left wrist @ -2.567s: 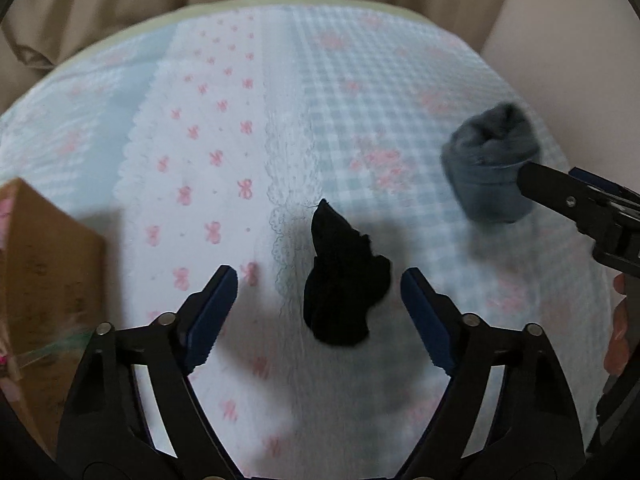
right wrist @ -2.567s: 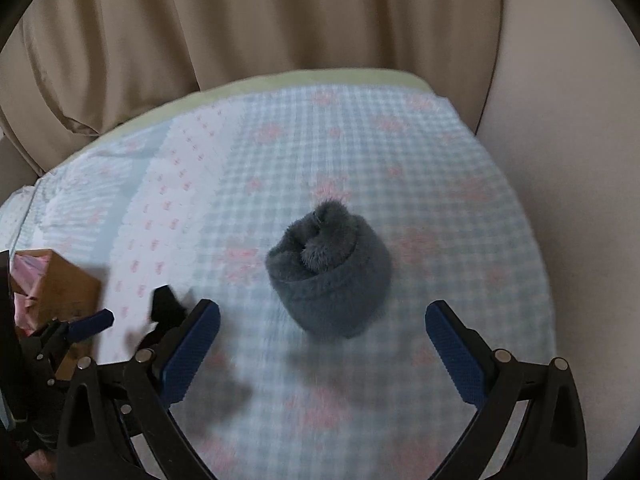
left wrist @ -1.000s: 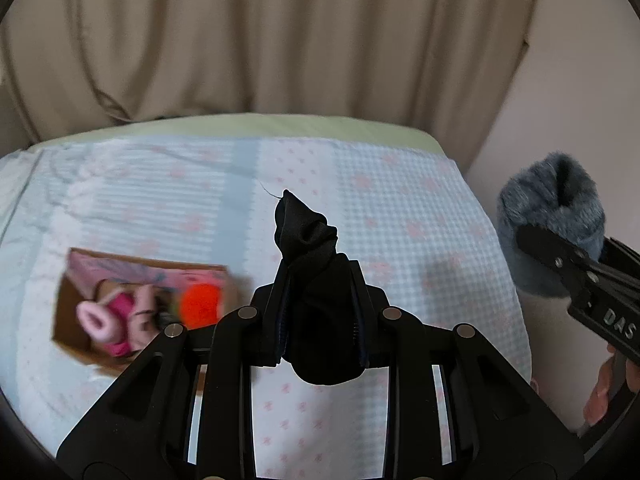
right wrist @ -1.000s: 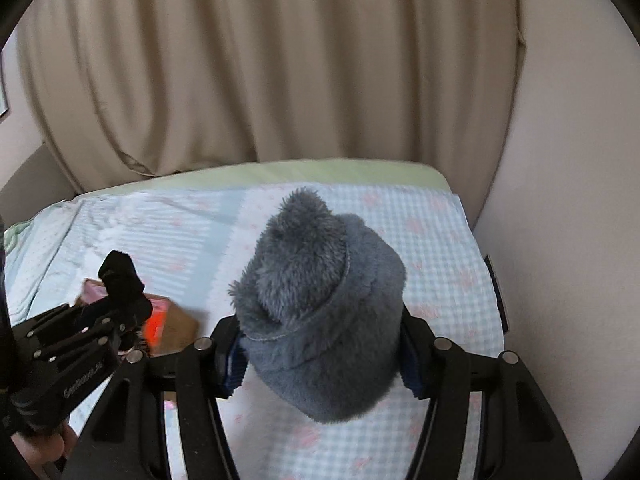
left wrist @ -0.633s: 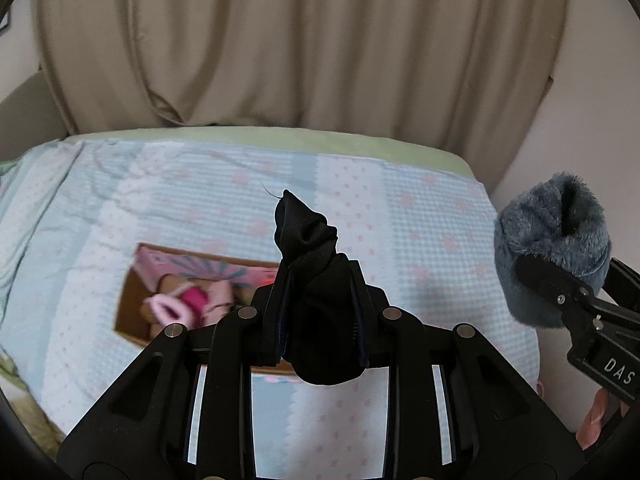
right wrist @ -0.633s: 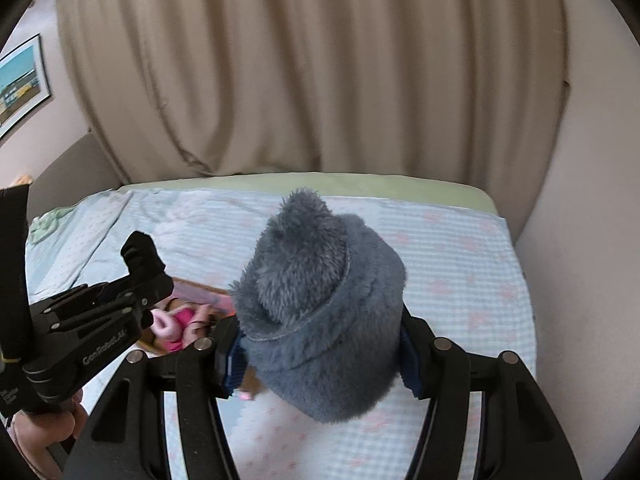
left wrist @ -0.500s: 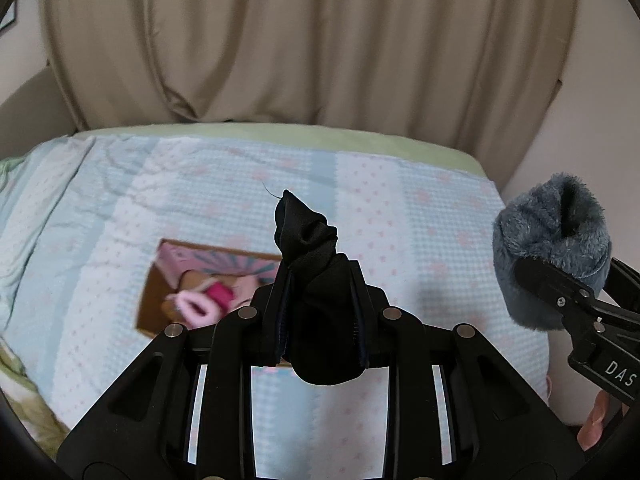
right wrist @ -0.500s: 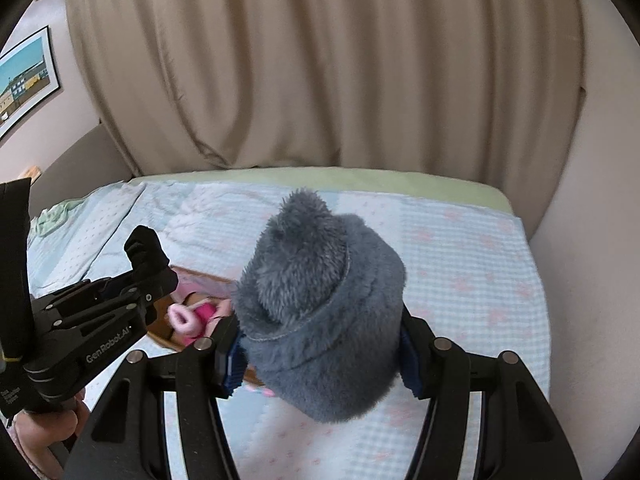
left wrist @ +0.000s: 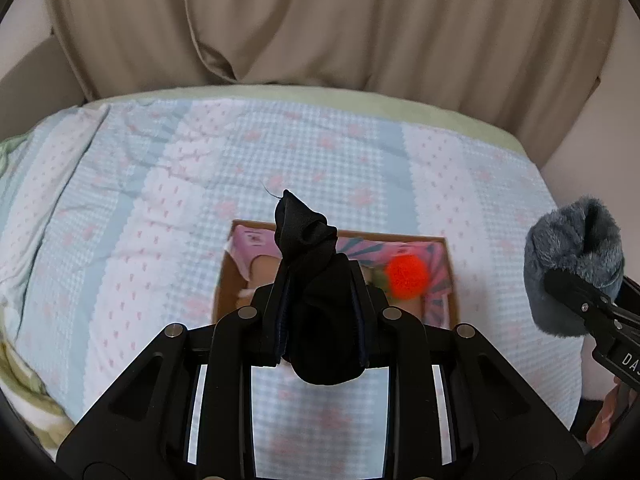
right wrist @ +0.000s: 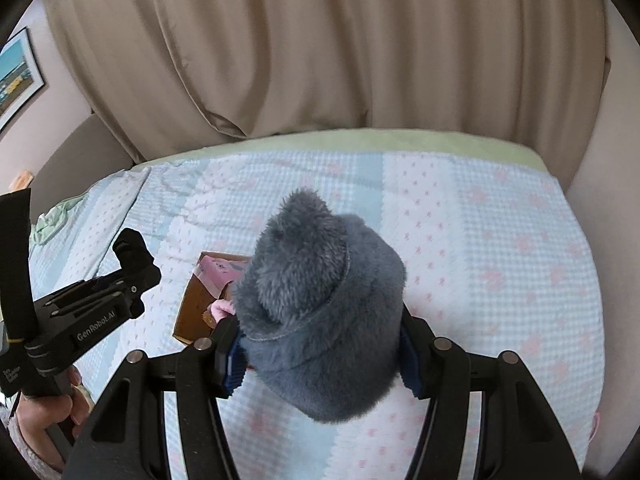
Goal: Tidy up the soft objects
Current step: 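Carry the black sock and grey sock over the cardboard box with both tools, then open both tools to drop the black and grey socks into the box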
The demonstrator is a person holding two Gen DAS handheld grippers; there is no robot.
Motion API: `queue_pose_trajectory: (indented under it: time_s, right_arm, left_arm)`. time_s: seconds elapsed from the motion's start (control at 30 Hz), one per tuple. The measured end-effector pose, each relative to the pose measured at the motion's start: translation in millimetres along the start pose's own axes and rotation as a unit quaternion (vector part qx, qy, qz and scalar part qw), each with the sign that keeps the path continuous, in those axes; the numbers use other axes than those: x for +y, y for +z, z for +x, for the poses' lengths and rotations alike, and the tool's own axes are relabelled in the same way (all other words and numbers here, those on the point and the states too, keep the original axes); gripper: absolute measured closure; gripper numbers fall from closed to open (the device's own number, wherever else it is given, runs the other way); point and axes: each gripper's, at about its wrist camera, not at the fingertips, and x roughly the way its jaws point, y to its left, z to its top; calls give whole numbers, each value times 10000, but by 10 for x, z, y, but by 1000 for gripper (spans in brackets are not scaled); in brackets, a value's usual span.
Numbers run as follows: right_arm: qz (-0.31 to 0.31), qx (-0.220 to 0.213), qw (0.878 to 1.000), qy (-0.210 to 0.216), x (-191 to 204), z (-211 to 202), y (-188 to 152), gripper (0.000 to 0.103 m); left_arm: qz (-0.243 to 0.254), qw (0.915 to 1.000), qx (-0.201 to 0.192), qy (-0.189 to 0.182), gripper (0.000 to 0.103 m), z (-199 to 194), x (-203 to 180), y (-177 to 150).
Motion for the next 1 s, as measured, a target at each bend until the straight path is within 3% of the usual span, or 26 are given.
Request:
queue_pose_trajectory:
  time_s: [0.33,0.73,1.0]
  right_arm:
    - [245,589,9978,-201,320,792,-12,46]
    - [300,1334,9904,-187,231,1693,-78,46]
    - [361,1702,9847,-39,176,2110,-140,46]
  left_arm:
    - [114,9981,593,-143,80,883,340,229]
    - [282,9917,1252,-102,80,1821,342,202]
    - [428,9873,1531,-26,80,2175,310,157]
